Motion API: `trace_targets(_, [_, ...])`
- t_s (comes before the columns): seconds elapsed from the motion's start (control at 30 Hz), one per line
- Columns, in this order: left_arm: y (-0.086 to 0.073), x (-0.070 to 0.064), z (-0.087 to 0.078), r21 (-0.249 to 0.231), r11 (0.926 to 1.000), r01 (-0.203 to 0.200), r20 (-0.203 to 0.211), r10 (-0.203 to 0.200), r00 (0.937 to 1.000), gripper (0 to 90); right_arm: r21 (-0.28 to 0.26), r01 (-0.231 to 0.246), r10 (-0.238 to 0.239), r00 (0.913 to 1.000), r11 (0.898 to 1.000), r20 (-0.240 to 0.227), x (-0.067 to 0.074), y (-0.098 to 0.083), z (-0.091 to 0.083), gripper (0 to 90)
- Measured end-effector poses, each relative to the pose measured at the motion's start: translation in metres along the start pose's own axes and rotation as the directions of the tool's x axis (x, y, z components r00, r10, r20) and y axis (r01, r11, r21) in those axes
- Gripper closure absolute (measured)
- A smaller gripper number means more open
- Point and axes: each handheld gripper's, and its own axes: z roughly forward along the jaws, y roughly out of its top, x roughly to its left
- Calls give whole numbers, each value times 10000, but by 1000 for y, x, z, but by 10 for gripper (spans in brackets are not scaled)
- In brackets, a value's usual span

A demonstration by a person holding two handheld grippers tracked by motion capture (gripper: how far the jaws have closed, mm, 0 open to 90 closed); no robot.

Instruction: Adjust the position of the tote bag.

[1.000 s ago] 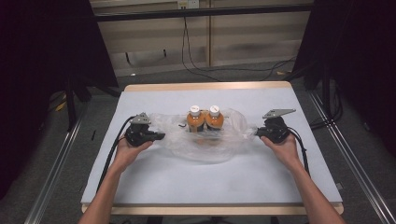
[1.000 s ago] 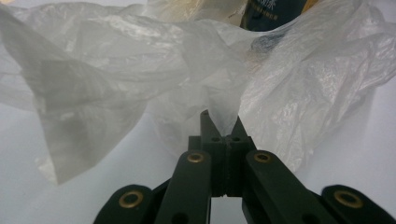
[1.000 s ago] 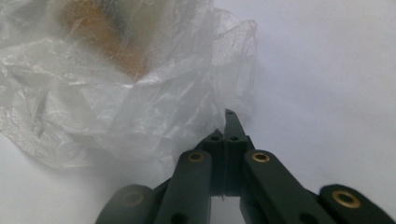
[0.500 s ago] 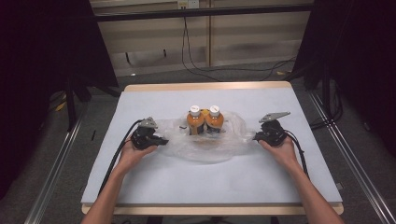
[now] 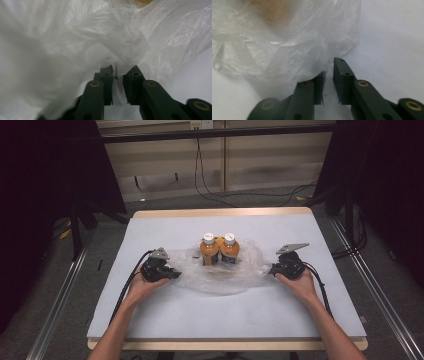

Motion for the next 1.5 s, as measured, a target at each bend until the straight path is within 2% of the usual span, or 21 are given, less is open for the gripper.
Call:
trace_targets(0.07, [0, 0, -3, -45, 10000, -61, -58, 61, 10000, 718, -133, -1, 1, 10000, 9999, -29, 0, 0, -1, 697])
trace_targets(0.17, [1, -2, -8, -359, 9993, 83, -130, -88, 9999, 584, -346, 45, -46, 10000, 9994, -32, 0, 1, -8, 536])
trace_targets(0.23, [2, -2, -11, -547, 9985, 95, -138, -102, 9999, 511, -530, 41, -43, 10000, 9986, -38, 0, 1, -14, 461])
trace_targets(0.33, [2, -4, -21, -946, 9941, 530, -140, -545, 9984, 371, -782, -10, 4, 10000, 9969, -82, 1, 1, -26, 363])
trace_targets(0.43, [0, -8, -32, -1359, 9881, 726, 32, -728, 9973, 320, -903, -22, 13, 10000, 9959, -97, 4, 0, -34, 290])
trace_targets(0.47, [-2, -9, -38, -1420, 9879, 620, 20, -624, 9981, 306, -917, -6, -6, 9999, 9958, -133, 4, -1, -36, 281])
trace_targets(0.57, [-7, -13, -49, -1517, 9863, 642, 47, -643, 9979, 263, -1109, -46, 21, 9997, 9938, -223, 9, -5, -46, 247])
trace_targets(0.63, [-11, -14, -56, -1804, 9807, 751, 44, -755, 9971, 249, -1234, 10, -32, 9998, 9924, -178, 12, -7, -54, 230])
trace_targets(0.73, [-13, -17, -68, -2204, 9724, 769, 44, -778, 9970, 273, -1477, 33, -53, 9999, 9890, -131, 15, -10, -67, 214])
trace_targets(0.83, [-10, -25, -79, -2782, 9588, 583, 106, -576, 9983, 344, -1807, 4, -26, 9999, 9835, -122, 17, -16, -81, 217])
trace_targets(0.93, [-7, -28, -82, -3017, 9522, 488, 36, -500, 9987, 383, -2263, -7, -13, 10000, 9741, -86, 20, -16, -93, 238])
trace_targets(1.0, [-4, -30, -84, -3043, 9516, 428, -77, -474, 9988, 418, -2441, 83, -96, 9999, 9697, -40, 22, -13, -100, 254])
trace_targets(1.07, [-3, -31, -85, -3091, 9505, 321, 0, -337, 9994, 435, -2752, 84, -116, 9999, 9614, -102, 24, -9, -107, 263])
trace_targets(1.13, [0, -31, -85, -3081, 9510, 276, -151, -339, 9993, 469, -2929, 93, -149, 9997, 9561, -169, 26, -7, -111, 273])
trace_targets(1.2, [5, -31, -83, -3120, 9497, 265, -136, -323, 9994, 515, -3043, 166, -262, 9993, 9524, -274, 28, -1, -112, 324])
trace_targets(1.33, [23, -33, -75, -2979, 9543, -229, -153, 193, 9997, 567, -3211, 484, -651, 9970, 9458, -413, 38, 22, -109, 442])
trace_targets(1.43, [40, -33, -67, -2973, 9540, -386, -3, 404, 9992, 590, -3325, 776, -1019, 9932, 9399, -562, 44, 40, -103, 517])
trace_targets(1.5, [50, -32, -62, -2882, 9567, -413, 48, 446, 9990, 614, -3362, 974, -1298, 9887, 9368, -752, 49, 53, -98, 544])
